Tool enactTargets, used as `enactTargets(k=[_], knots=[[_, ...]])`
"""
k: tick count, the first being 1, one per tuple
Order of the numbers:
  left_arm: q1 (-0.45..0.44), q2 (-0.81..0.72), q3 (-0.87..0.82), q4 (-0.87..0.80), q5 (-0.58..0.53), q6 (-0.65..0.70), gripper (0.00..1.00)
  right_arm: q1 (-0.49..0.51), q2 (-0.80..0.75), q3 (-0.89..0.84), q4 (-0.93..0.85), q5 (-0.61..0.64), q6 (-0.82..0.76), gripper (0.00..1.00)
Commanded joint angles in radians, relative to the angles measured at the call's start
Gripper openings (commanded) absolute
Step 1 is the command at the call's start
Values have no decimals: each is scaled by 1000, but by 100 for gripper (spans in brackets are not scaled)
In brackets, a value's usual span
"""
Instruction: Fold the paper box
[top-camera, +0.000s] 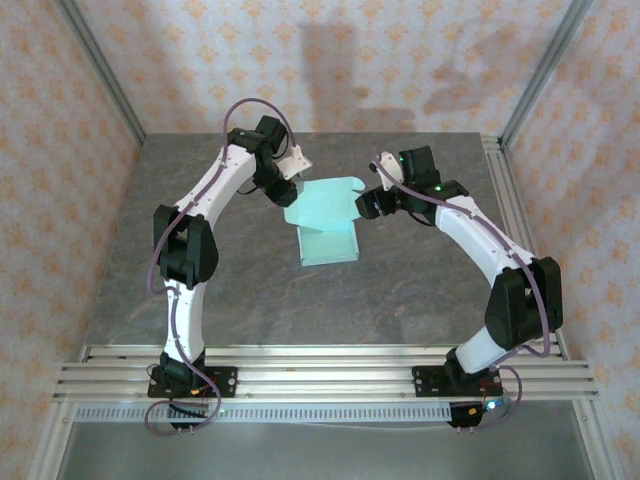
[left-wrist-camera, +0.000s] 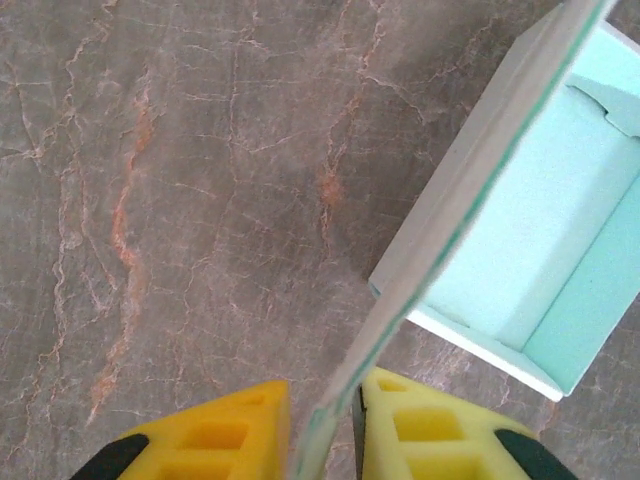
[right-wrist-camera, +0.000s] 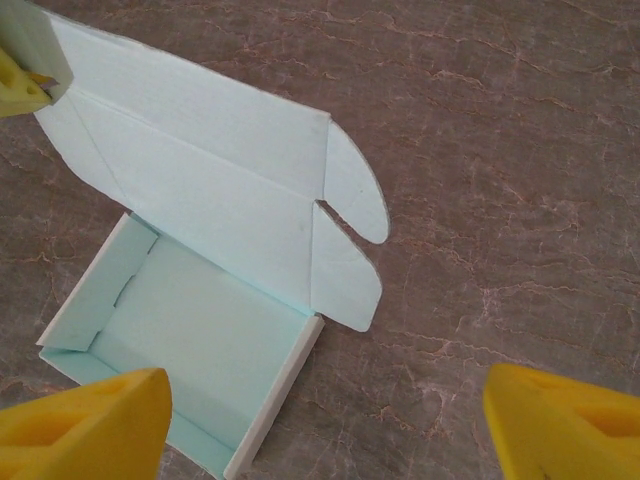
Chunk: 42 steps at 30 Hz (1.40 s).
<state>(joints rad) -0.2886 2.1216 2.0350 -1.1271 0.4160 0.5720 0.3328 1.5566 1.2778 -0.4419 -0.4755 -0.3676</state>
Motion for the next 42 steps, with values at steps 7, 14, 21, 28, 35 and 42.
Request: enactTargets(k=[7, 14, 21, 28, 35, 42], knots=[[-3, -11, 1, -45, 8, 54, 30, -3, -20, 29, -13, 8, -1, 81], [-3, -12, -10, -44, 3, 62, 21, -3, -17, 34, -11, 8, 4, 81], [-3, -13, -22, -47, 10, 80, 4, -4, -13, 45, -9, 21, 3, 81], [-4, -42, -72, -22, 22, 125, 0, -10, 10, 68, 0, 18, -25, 81], [-4, -91, -118, -3, 60, 184, 0, -86, 91, 158, -40, -121, -115, 81], [-3, -124, -132, -7, 84, 193, 2, -101, 159, 265, -146, -185, -211, 81]])
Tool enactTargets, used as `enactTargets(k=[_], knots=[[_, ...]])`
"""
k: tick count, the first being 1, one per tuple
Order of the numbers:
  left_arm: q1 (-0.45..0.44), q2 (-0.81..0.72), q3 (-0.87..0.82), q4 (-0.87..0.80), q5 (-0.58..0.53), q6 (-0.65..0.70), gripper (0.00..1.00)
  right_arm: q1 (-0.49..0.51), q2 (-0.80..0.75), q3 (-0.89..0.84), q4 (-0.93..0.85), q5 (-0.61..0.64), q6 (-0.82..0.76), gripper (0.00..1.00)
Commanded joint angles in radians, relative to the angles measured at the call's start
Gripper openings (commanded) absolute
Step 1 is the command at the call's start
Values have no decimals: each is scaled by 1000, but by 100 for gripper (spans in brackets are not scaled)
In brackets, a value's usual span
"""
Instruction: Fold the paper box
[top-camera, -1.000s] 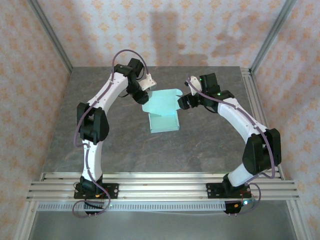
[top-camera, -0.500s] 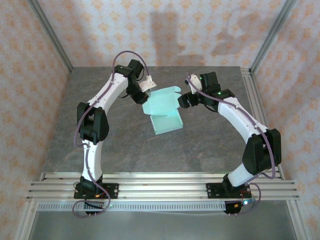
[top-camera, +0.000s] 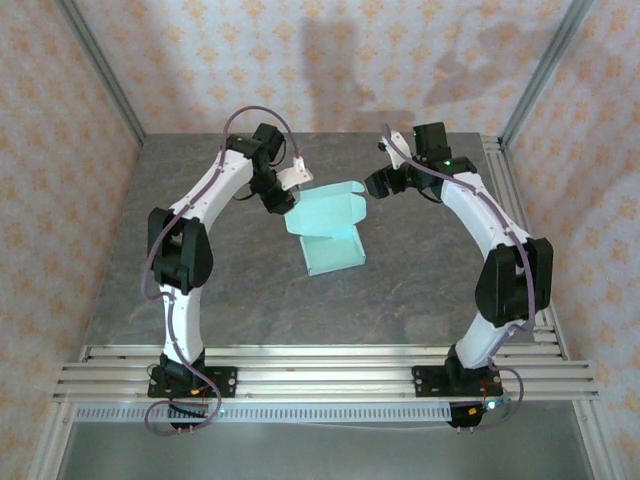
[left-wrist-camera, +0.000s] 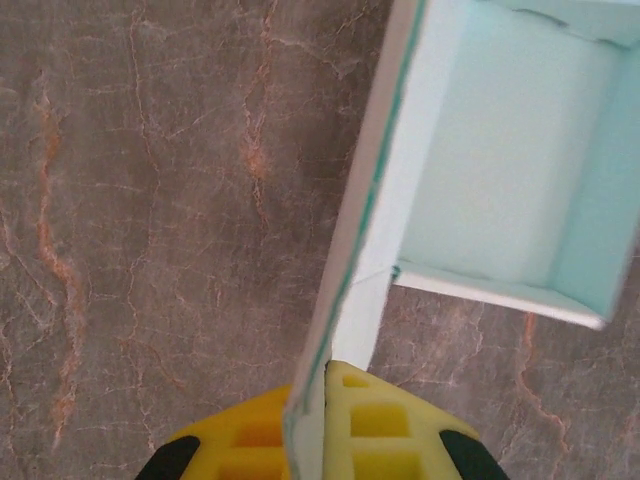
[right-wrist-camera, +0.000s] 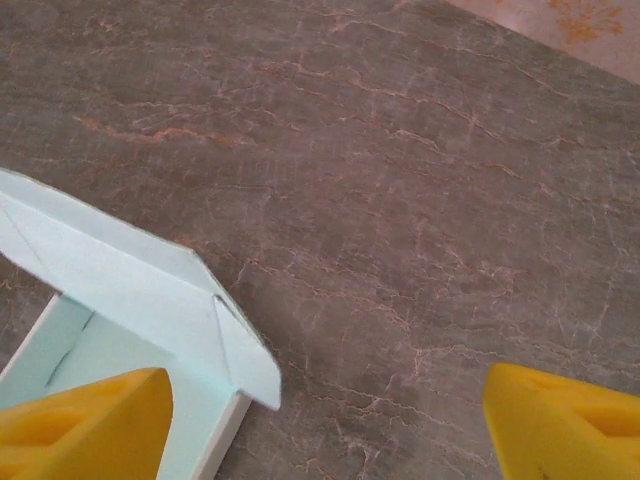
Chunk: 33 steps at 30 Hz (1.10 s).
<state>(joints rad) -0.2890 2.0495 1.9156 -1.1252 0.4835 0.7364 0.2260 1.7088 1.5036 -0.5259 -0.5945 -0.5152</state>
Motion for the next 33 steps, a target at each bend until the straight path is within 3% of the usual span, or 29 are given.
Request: enactTargets(k=[1, 8, 24, 33], knots=[[-2, -54, -16, -3, 17, 25, 8, 5, 5, 38, -60, -72, -62, 81], [-3, -34, -21, 8, 7, 17, 27, 5, -21, 6, -53, -77, -58, 81], [-1, 18, -3, 24, -51, 7, 25, 5, -40, -20, -48, -66, -50, 81], [-1, 18, 20, 28, -65, -2, 30, 4, -40, -37, -29, -63, -46, 81]])
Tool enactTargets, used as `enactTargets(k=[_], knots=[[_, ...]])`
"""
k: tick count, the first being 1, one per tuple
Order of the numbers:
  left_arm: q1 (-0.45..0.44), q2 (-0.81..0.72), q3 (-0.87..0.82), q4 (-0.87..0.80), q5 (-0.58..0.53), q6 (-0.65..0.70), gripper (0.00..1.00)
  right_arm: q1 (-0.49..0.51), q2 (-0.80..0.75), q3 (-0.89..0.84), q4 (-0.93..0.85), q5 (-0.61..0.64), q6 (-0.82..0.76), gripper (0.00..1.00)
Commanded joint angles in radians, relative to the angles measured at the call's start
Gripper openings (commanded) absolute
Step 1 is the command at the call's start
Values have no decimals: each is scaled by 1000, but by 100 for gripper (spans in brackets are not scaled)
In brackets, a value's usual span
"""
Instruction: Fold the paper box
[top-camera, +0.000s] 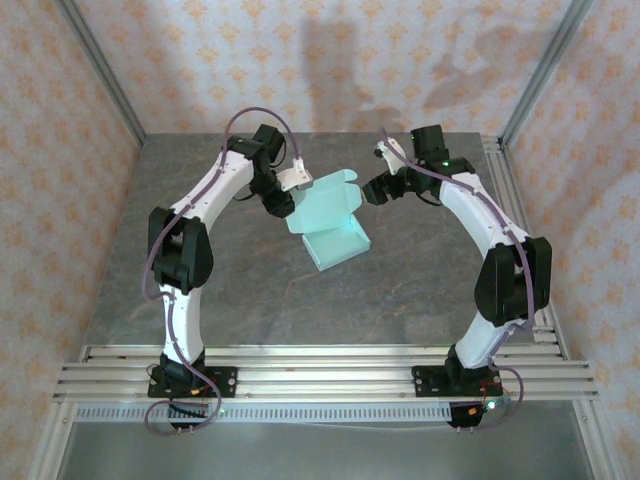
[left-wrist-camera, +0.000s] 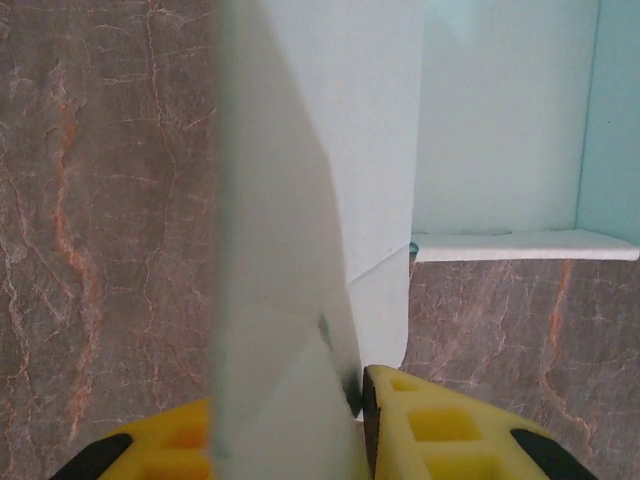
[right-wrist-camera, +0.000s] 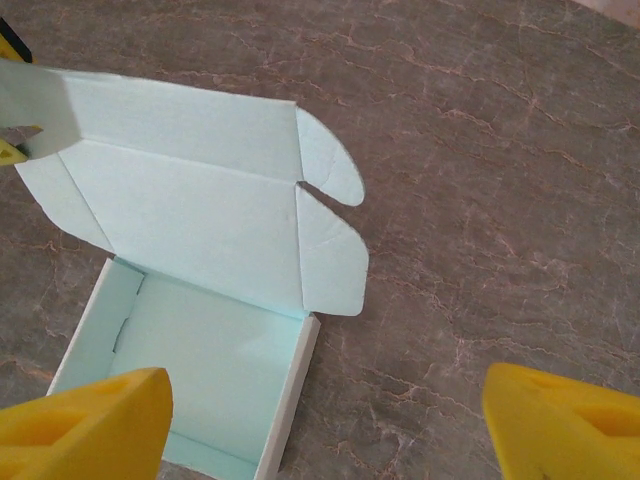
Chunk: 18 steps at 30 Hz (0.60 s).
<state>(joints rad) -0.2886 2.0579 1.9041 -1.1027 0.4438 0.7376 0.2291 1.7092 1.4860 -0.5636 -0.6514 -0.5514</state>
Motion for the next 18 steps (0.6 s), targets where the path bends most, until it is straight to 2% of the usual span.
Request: enactTargets(k=[1, 8, 12, 18], knots=[[0, 9, 35, 1, -24, -4, 30, 1, -40, -21, 10, -6, -8, 81], [1, 18, 34, -20, 19, -1, 24, 0, -40, -24, 11, -4, -13, 81], [1, 13, 24, -13, 61, 0, 25, -1, -43, -24, 11, 0, -16, 81], [1, 34, 46, -26, 62, -4, 24, -1, -45, -29, 13, 1, -15, 81]])
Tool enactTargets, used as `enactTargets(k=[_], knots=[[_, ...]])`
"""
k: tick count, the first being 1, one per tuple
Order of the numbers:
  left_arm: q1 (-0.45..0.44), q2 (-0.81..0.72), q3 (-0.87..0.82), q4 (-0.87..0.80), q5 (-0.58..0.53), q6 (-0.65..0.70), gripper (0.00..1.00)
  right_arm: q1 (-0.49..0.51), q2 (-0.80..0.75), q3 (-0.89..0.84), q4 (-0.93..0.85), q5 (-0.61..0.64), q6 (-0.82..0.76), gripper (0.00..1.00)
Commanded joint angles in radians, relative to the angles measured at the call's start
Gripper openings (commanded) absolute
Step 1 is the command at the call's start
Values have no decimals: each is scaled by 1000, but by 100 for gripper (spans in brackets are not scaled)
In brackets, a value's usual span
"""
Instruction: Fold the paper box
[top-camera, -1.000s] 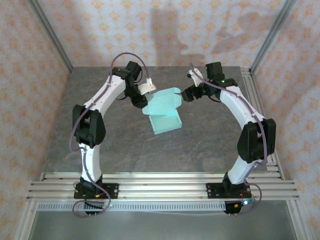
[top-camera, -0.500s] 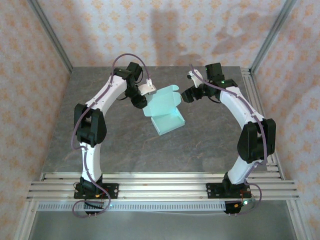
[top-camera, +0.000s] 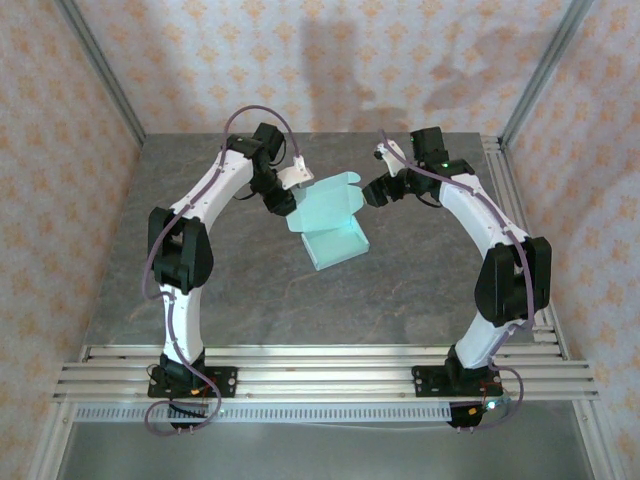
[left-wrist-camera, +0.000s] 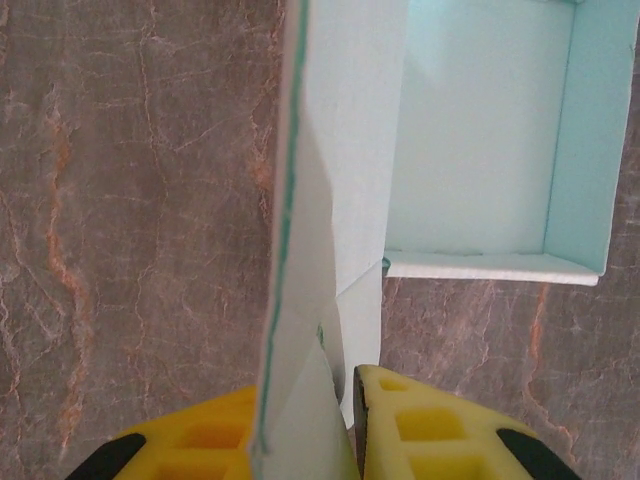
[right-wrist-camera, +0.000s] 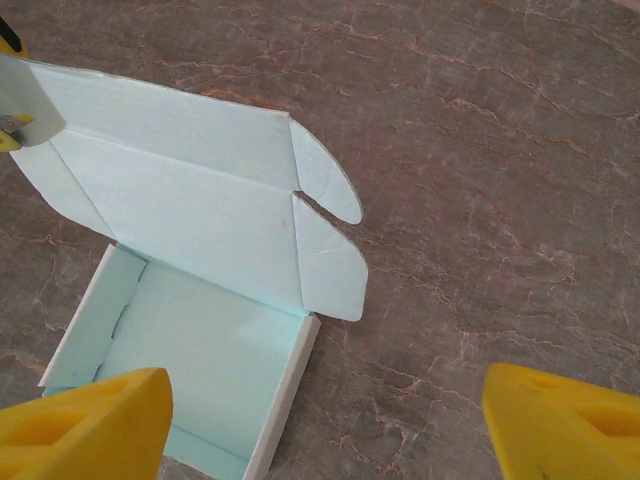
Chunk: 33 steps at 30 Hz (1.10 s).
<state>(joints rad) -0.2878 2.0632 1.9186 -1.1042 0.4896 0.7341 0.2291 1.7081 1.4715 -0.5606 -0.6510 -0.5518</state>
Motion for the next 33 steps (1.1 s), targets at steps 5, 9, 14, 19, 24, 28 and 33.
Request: enactTargets(k=[5, 9, 14, 19, 24, 28, 33], knots=[[0, 38, 39, -30, 15, 1, 23, -1, -47, -25, 11, 7, -14, 81], [-1, 39, 38, -29, 18, 1, 12, -2, -50, -27, 11, 7, -14, 81], [-1, 31, 36, -44, 15, 14, 3, -3, -54, -23, 10, 1, -14, 81], [0, 16, 34, -66, 16, 42, 0, -2, -46, -12, 5, 9, -23, 81], [-1, 6, 42, -91, 42, 70, 0, -2, -21, 23, -25, -4, -96, 81], [-1, -3, 47, -115, 70, 97, 0, -2, -8, 28, -23, -50, -216, 81], [1, -15, 39, -134, 78, 125, 0, -2, 45, 96, -105, -124, -359, 82]])
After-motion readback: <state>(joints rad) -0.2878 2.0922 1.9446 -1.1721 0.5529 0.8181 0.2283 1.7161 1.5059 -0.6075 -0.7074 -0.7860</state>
